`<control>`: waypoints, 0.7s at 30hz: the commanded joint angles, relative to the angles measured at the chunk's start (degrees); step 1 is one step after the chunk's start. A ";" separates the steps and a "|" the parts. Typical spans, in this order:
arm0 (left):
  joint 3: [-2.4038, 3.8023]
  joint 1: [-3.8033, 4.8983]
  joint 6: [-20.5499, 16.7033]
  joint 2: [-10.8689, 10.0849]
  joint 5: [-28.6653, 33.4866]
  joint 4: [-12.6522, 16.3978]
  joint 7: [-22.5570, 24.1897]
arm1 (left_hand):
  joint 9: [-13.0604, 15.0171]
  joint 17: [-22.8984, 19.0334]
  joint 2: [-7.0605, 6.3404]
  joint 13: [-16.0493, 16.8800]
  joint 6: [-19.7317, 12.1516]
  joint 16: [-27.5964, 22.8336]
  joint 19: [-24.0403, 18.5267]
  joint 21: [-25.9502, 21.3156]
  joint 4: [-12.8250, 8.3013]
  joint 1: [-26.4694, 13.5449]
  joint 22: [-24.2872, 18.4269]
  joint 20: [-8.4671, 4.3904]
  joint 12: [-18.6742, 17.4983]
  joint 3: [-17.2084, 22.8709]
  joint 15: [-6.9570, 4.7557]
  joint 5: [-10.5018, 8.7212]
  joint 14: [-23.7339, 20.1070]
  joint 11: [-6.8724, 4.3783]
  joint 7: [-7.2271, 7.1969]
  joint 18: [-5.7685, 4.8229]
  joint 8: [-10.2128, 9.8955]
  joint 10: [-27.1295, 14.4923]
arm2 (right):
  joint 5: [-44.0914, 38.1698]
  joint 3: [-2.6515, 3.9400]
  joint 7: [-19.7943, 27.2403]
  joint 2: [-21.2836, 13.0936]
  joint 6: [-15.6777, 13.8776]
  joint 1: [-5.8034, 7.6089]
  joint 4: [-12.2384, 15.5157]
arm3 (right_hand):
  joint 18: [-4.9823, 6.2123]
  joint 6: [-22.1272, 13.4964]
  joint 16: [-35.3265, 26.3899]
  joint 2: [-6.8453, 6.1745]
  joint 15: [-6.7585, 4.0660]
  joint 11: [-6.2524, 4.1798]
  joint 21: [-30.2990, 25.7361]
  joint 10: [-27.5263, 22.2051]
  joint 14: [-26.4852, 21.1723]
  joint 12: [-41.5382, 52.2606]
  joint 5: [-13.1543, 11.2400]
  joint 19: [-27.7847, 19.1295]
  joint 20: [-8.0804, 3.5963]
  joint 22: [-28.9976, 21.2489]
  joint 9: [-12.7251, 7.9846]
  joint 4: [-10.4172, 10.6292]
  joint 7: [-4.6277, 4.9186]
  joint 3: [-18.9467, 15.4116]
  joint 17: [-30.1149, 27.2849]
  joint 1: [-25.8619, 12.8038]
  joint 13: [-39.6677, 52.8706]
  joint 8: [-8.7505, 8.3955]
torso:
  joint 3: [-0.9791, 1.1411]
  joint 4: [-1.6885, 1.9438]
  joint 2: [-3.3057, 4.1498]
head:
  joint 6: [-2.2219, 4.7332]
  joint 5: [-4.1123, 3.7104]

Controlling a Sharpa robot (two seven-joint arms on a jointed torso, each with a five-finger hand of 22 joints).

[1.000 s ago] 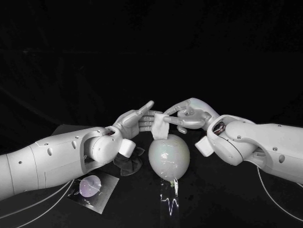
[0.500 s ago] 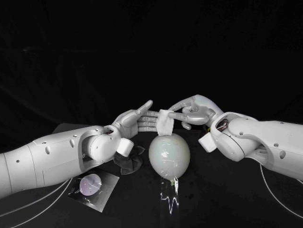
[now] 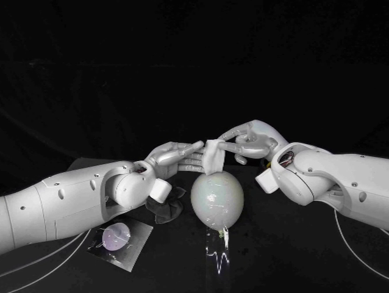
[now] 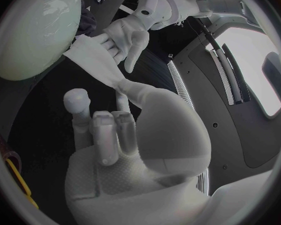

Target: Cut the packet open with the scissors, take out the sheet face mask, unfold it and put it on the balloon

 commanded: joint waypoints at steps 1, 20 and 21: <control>0.08 0.04 1.38 0.04 -2.11 0.16 -0.26 | 0.10 0.13 -0.43 -0.04 0.79 -0.10 0.26 -0.36 -0.58 1.66 -0.09 0.03 -0.28 0.52 -0.12 0.14 0.75 -0.08 0.50 0.80 -0.20 0.62 | -0.13 0.04 0.54 0.05 -0.42 0.00 -0.18 | 1.16 0.27 0.21 0.48 -0.31 -0.28 0.18 6.08 5.88 0.19 0.24 0.27 -0.23 0.04 2.28 -0.25 -0.02 0.05 15.05 -0.01 15.09 0.57 | -0.03 0.00 0.02 | 0.04 -0.03; 0.08 -0.05 1.60 0.03 -2.51 0.04 0.25 | 0.68 0.85 -1.24 -0.09 3.81 -0.33 1.03 -0.76 -3.12 8.65 0.16 -0.48 -0.43 7.18 -0.85 0.13 2.23 -1.13 -0.60 0.77 0.76 3.60 | -0.25 0.04 0.13 0.09 0.02 0.00 -0.30 | 1.14 0.26 0.21 0.50 -0.31 -0.28 0.25 6.08 5.88 0.19 0.25 0.34 -0.24 0.09 2.29 -0.29 -0.02 0.05 15.05 0.00 15.09 0.58 | -0.04 0.00 0.02 | 0.07 -0.13; 0.08 -0.06 1.59 0.03 -2.51 0.05 0.27 | 0.68 0.85 -1.24 -0.09 3.81 -0.33 1.03 -0.76 -3.12 8.65 0.16 -0.48 -0.43 7.18 -0.85 0.13 2.23 -1.13 -0.60 0.77 0.76 3.60 | -0.26 0.04 0.11 0.09 0.04 0.00 -0.29 | 1.14 0.26 0.21 0.50 -0.31 -0.28 0.25 6.08 5.88 0.19 0.25 0.34 -0.24 0.09 2.29 -0.29 -0.02 0.05 15.05 0.00 15.09 0.58 | -0.04 0.00 0.02 | 0.07 -0.13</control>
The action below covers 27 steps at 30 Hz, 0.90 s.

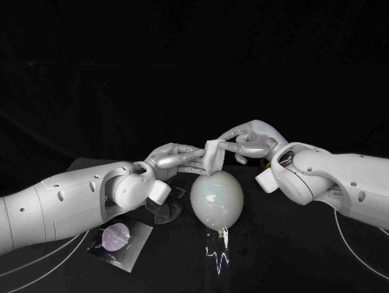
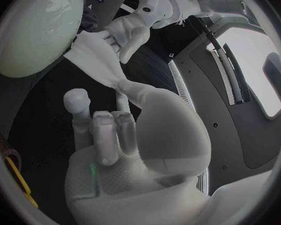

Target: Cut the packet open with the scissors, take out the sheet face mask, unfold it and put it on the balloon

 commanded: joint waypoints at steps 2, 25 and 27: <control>0.08 0.02 1.00 0.09 -0.34 0.13 0.83 | 0.14 0.14 -0.10 -0.03 0.62 -0.37 0.23 -0.23 -0.14 0.68 0.11 -0.10 -0.26 0.61 -0.08 0.08 0.30 -0.03 -0.17 0.82 0.44 0.61 | -0.31 0.04 0.17 0.09 0.53 0.01 0.08 | 1.16 0.33 0.20 0.50 -0.32 -0.28 0.29 6.08 5.90 0.21 0.20 0.38 -0.25 0.09 2.32 -0.35 0.01 0.07 15.10 -0.03 15.05 0.61 | -0.01 0.01 0.01 | 0.02 0.00; 0.09 0.01 -0.30 0.10 -0.34 0.41 1.89 | 1.51 0.93 -0.52 0.06 2.76 -0.21 1.09 1.12 -2.83 1.96 0.80 -0.78 0.05 2.57 -0.84 0.06 1.97 -1.18 -1.23 0.81 2.83 4.22 | -0.53 0.04 -0.18 0.24 0.88 0.01 0.00 | 1.16 0.33 0.20 0.50 -0.32 -0.28 0.29 6.08 5.90 0.21 0.20 0.38 -0.25 0.09 2.32 -0.35 0.01 0.07 15.10 -0.03 15.05 0.61 | 0.02 -0.02 0.00 | -0.07 -0.10; 0.09 0.01 -0.53 0.10 -0.34 0.42 2.02 | 1.76 1.10 -0.38 0.09 2.99 -0.10 1.33 1.54 -3.22 1.98 1.01 -0.98 0.13 2.62 -1.03 0.07 2.41 -1.41 -1.45 0.80 3.25 4.82 | -0.53 0.04 -0.20 0.23 0.89 0.01 0.00 | 1.16 0.33 0.20 0.50 -0.32 -0.28 0.29 6.08 5.90 0.21 0.20 0.38 -0.25 0.09 2.32 -0.35 0.01 0.07 15.10 -0.03 15.05 0.61 | 0.02 -0.03 0.00 | -0.07 -0.10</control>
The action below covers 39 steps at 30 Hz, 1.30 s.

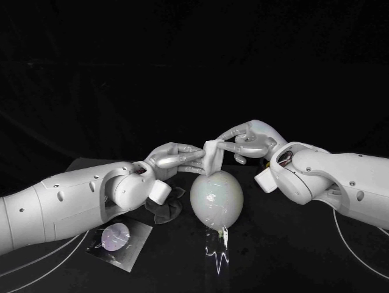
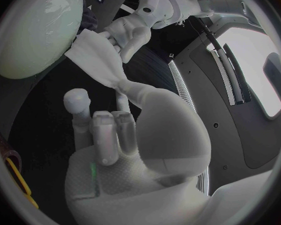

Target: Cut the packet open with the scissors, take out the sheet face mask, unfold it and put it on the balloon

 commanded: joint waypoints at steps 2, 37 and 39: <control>0.09 0.04 -0.67 0.09 -0.09 0.19 1.52 | 0.71 0.32 0.45 0.15 0.84 0.32 0.74 0.91 -0.95 0.73 0.43 -0.36 0.33 0.17 -0.20 0.04 1.14 -0.48 -0.40 0.86 1.01 1.38 | -0.46 0.04 0.08 0.04 0.76 0.01 0.00 | 1.19 0.43 0.27 0.52 -0.43 -0.28 0.29 6.08 6.00 0.20 0.23 0.17 -0.04 0.05 2.32 -0.31 0.07 0.12 15.05 -0.02 15.05 0.61 | 0.00 -0.03 -0.02 | -0.03 0.01; 0.09 0.04 -2.93 -0.10 -2.51 0.66 3.38 | 3.23 1.50 0.84 0.07 0.68 -0.15 -0.57 6.35 -4.25 -0.33 3.58 -1.88 -0.35 1.47 -1.17 0.11 3.48 -1.39 -1.15 0.40 3.85 4.26 | -1.64 0.03 -1.73 0.05 -0.59 0.01 -0.36 | 1.20 0.36 0.27 0.61 -0.42 -0.27 0.25 6.08 6.00 0.20 0.25 0.16 -0.08 0.07 2.40 -0.52 0.09 0.04 15.05 -0.02 15.05 0.69 | 0.01 0.00 -0.01 | 0.09 -0.24; 0.09 0.04 -3.01 -0.10 -2.62 0.71 3.47 | 3.28 1.52 0.77 0.06 0.65 -0.24 -0.76 6.61 -4.44 -0.36 3.75 -1.91 -0.41 1.54 -1.16 0.11 3.47 -1.38 -1.12 0.37 3.86 4.26 | -1.71 0.03 -1.95 0.07 -0.84 0.01 -0.36 | 1.20 0.36 0.27 0.61 -0.42 -0.27 0.25 6.08 6.00 0.20 0.25 0.16 -0.08 0.07 2.40 -0.52 0.09 0.04 15.05 -0.02 15.05 0.69 | 0.01 0.00 0.00 | 0.11 -0.25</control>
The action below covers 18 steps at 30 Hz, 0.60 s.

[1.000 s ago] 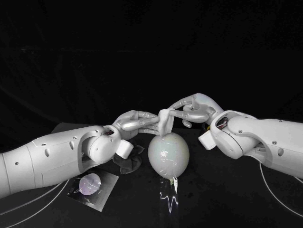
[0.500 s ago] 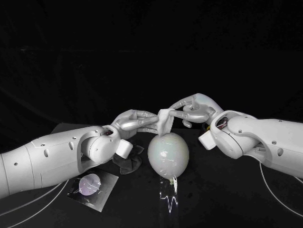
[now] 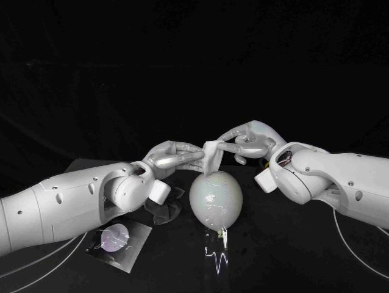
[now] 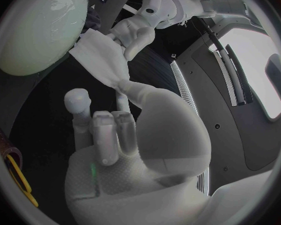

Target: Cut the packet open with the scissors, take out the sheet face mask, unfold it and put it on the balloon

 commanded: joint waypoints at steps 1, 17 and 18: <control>0.08 0.04 -0.31 0.05 -1.01 0.24 1.26 | 2.48 0.07 -0.14 -0.05 -0.10 -0.35 -0.63 0.38 -0.49 -0.58 0.23 -0.14 -0.26 0.01 -0.12 0.25 0.38 0.06 -0.13 0.23 0.20 0.21 | -1.02 0.04 -0.75 0.07 -0.68 0.00 -0.02 | 0.68 0.41 0.20 0.73 -0.30 -0.27 0.25 6.09 5.88 0.20 0.14 0.16 -0.08 0.07 2.40 -0.33 0.00 -0.13 15.05 0.10 15.05 0.69 | 0.00 -0.02 0.01 | 0.03 -0.02; 0.08 0.04 -1.41 0.03 -1.15 0.39 1.58 | 2.73 0.45 -0.16 -0.03 -0.14 -1.14 -2.97 3.82 -2.41 -1.07 2.44 -0.39 -0.53 0.87 -0.09 0.22 0.65 0.19 0.09 -0.10 0.06 0.32 | -1.25 0.03 -1.31 0.13 -0.80 0.00 0.08 | 0.68 0.41 0.20 0.73 -0.30 -0.27 0.25 6.09 5.88 0.20 0.14 0.16 -0.08 0.07 2.40 -0.33 0.00 -0.13 15.05 0.10 15.05 0.69 | -0.01 -0.01 0.00 | 0.01 -0.08; 0.08 0.04 -1.49 0.03 -1.14 0.39 1.58 | 2.73 0.45 -0.16 -0.03 -0.14 -1.14 -2.97 3.82 -2.41 -1.07 2.44 -0.39 -0.53 0.87 -0.09 0.22 0.65 0.19 0.09 -0.10 0.06 0.32 | -1.25 0.03 -1.32 0.13 -0.79 0.00 0.10 | 0.68 0.41 0.20 0.73 -0.30 -0.27 0.25 6.09 5.88 0.20 0.14 0.16 -0.08 0.07 2.40 -0.33 0.00 -0.13 15.05 0.10 15.05 0.69 | -0.01 -0.02 0.00 | 0.00 -0.10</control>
